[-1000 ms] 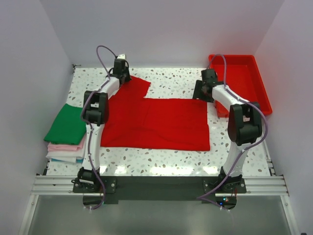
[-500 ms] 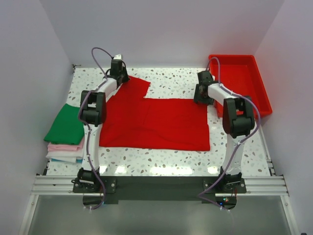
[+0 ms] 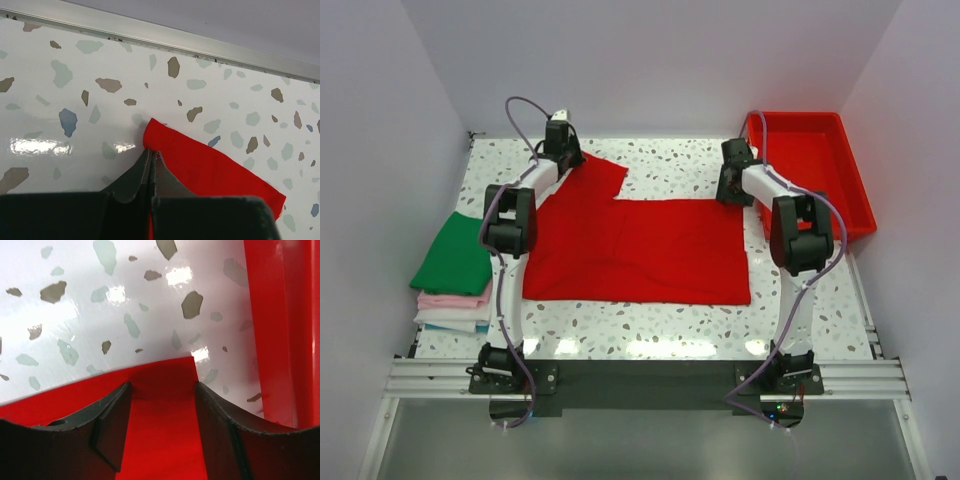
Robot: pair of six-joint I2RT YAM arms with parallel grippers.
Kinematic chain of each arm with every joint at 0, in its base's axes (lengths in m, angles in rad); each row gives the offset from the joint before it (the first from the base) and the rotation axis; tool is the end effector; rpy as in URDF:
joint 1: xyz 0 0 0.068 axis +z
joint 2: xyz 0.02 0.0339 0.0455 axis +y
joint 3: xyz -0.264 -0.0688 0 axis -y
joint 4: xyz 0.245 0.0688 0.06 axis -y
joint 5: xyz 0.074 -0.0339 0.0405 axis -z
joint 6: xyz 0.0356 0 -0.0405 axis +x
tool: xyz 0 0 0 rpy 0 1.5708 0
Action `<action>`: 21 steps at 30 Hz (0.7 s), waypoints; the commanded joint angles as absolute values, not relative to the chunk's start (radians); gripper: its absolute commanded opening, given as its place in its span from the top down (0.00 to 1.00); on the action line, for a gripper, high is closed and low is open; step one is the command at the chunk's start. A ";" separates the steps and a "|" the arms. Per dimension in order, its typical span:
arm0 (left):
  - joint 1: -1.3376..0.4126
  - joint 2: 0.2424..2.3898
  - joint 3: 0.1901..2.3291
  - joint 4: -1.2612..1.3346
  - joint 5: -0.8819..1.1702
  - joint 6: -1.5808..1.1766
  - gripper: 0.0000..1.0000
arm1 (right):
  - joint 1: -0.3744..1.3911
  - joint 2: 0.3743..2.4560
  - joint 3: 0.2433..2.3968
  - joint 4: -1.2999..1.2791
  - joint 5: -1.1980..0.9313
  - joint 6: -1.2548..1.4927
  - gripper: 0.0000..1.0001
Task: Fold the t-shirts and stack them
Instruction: Fold the tshirt
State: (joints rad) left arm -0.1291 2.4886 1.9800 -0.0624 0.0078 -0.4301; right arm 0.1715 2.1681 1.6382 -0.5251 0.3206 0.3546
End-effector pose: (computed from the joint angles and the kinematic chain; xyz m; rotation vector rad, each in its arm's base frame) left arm 0.5604 -0.0730 0.1478 -0.3194 2.1368 -0.3337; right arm 0.4585 0.0680 0.1660 0.3421 2.5345 -0.2237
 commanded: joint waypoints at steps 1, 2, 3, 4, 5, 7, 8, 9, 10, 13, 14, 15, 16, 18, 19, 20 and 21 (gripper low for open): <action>-0.112 2.442 2.013 0.020 0.029 -0.449 1.00 | 0.166 2.212 1.700 -0.535 0.368 0.337 0.44; -0.112 2.448 2.014 0.020 0.031 -0.451 1.00 | 0.164 2.218 1.716 -0.540 0.370 0.336 0.44; -0.109 2.450 2.022 0.020 0.034 -0.451 1.00 | 0.163 2.229 1.724 -0.546 0.370 0.334 0.44; -0.109 2.451 2.025 0.020 0.032 -0.454 1.00 | 0.163 2.235 1.733 -0.549 0.367 0.331 0.49; -0.107 2.454 2.025 0.023 0.032 -0.457 1.00 | 0.161 2.238 1.743 -0.549 0.364 0.328 0.51; -0.103 2.459 2.029 0.031 0.038 -0.463 1.00 | 0.161 2.249 1.750 -0.545 0.356 0.328 0.57; -0.101 2.468 2.034 0.032 0.041 -0.469 1.00 | 0.160 2.258 1.768 -0.549 0.351 0.327 0.59; -0.098 2.476 2.055 0.031 0.052 -0.472 1.00 | 0.160 2.266 1.781 -0.560 0.348 0.327 0.60; -0.098 2.483 2.068 0.026 0.055 -0.474 1.00 | 0.160 2.282 1.792 -0.564 0.341 0.325 0.61; -0.094 2.516 2.120 0.020 0.061 -0.480 1.00 | 0.158 2.308 1.822 -0.565 0.328 0.322 0.67; -0.092 2.531 2.131 0.020 0.064 -0.485 1.00 | 0.156 2.315 1.841 -0.569 0.321 0.321 0.72; -0.087 2.539 2.153 0.021 0.071 -0.489 1.00 | 0.155 2.322 1.853 -0.574 0.315 0.321 0.76; -0.086 2.545 2.161 0.029 0.077 -0.494 1.00 | 0.155 2.338 1.864 -0.575 0.311 0.318 0.78; -0.080 2.563 2.187 0.040 0.093 -0.511 1.00 | 0.152 2.353 1.902 -0.590 0.301 0.316 0.87; -0.078 2.569 2.195 0.044 0.101 -0.517 1.00 | 0.152 2.358 1.914 -0.594 0.299 0.314 0.89; -0.075 2.577 2.198 0.052 0.112 -0.525 1.00 | 0.152 2.365 1.931 -0.594 0.293 0.313 0.90; -0.074 2.580 2.203 0.072 0.117 -0.528 1.00 | 0.149 2.367 1.939 -0.592 0.290 0.313 0.93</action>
State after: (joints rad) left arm -0.0933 2.5542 2.1529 -0.0086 0.0788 -0.4942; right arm 0.1631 2.3322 1.8938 -0.5610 0.3111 0.3271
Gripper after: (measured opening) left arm 0.013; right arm 0.094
